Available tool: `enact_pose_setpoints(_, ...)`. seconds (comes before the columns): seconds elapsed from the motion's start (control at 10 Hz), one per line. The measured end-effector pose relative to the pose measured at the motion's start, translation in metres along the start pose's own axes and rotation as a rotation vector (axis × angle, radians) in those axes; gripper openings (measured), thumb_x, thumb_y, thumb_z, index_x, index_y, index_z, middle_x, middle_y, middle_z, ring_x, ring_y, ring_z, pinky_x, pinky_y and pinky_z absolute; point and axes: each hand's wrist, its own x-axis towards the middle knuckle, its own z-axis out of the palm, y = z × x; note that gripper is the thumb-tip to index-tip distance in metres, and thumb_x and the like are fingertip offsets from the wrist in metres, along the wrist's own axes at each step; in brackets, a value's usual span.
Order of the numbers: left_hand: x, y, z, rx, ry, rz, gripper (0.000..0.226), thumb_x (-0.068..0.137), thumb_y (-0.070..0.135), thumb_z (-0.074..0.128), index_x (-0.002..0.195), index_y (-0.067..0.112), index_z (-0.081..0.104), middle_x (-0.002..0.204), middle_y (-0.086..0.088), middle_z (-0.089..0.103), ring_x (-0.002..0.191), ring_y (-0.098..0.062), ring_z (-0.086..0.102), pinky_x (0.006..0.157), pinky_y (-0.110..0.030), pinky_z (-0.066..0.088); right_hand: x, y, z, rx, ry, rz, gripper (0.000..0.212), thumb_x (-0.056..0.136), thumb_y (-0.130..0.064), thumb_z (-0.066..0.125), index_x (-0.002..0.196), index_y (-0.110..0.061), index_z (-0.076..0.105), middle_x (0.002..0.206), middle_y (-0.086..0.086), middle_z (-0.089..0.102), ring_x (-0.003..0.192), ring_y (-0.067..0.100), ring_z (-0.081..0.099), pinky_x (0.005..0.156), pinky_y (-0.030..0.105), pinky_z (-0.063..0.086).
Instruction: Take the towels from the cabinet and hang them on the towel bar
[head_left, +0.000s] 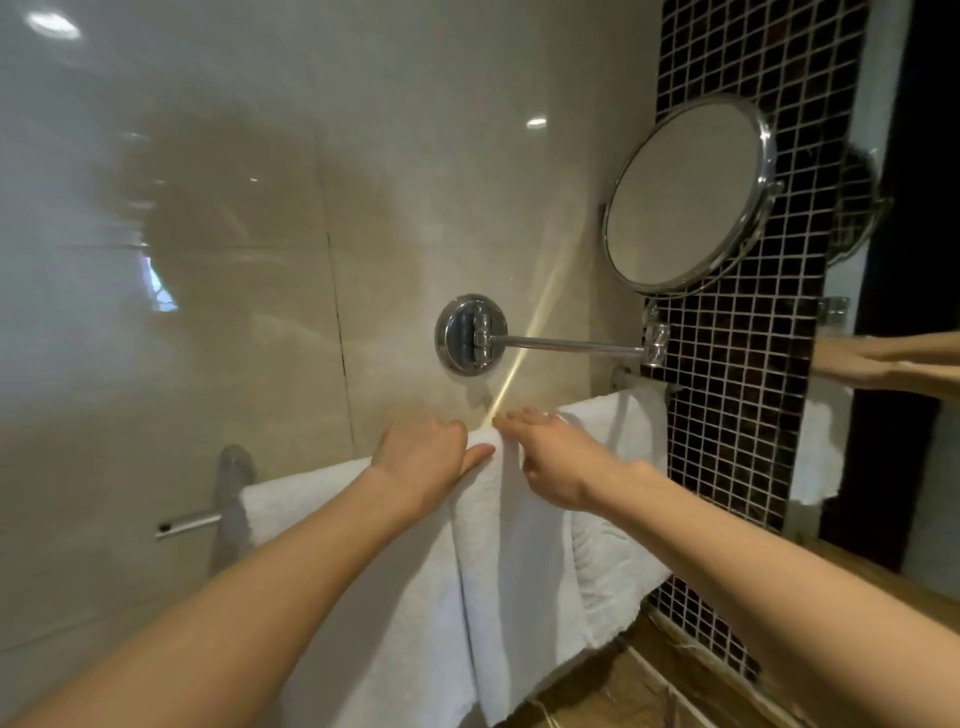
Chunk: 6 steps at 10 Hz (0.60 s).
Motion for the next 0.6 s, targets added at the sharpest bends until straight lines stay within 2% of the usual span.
enact_pose_setpoints(0.1, -0.002, -0.001, 0.0, 0.006, 0.018, -0.01, 0.055, 0.098, 0.055, 0.022, 0.111, 0.015, 0.057, 0.109, -0.009, 0.067, 0.1, -0.031, 0.062, 0.067, -0.033, 0.035, -0.002, -0.003, 0.001, 0.016, 0.004, -0.01, 0.064, 0.081, -0.002, 0.045, 0.143, -0.018, 0.039, 0.145, 0.005, 0.043, 0.131, 0.026, 0.038, 0.108, 0.033, 0.027)
enact_pose_setpoints(0.4, -0.005, -0.001, -0.005, -0.042, -0.026, -0.022, 0.054, 0.099, 0.054, 0.02, 0.112, 0.014, 0.054, 0.11, -0.01, 0.065, 0.101, -0.03, 0.061, 0.068, -0.033, 0.034, -0.001, -0.009, -0.002, 0.037, -0.055, 0.037, 0.059, 0.082, 0.0, 0.043, 0.139, -0.014, 0.041, 0.142, 0.008, 0.042, 0.131, 0.03, 0.037, 0.108, 0.039, 0.033)
enact_pose_setpoints(0.5, -0.003, -0.005, -0.007, -0.239, -0.061, -0.069, 0.049, 0.098, 0.052, 0.023, 0.104, 0.016, 0.055, 0.109, -0.011, 0.064, 0.1, -0.032, 0.059, 0.071, -0.035, 0.037, 0.006, -0.016, -0.002, 0.069, -0.07, 0.073, 0.056, 0.081, 0.0, 0.041, 0.136, -0.011, 0.042, 0.14, 0.01, 0.041, 0.132, 0.031, 0.034, 0.108, 0.041, 0.033)
enact_pose_setpoints(0.6, -0.005, -0.014, -0.014, -0.511, 0.044, -0.093, 0.039, 0.098, 0.047, 0.029, 0.1, 0.018, 0.055, 0.105, -0.009, 0.065, 0.098, -0.032, 0.06, 0.077, -0.038, 0.047, 0.011, -0.032, -0.003, 0.166, -0.061, 0.078, 0.061, 0.081, 0.0, 0.039, 0.141, -0.012, 0.038, 0.145, 0.014, 0.038, 0.135, 0.032, 0.032, 0.11, 0.041, 0.032)
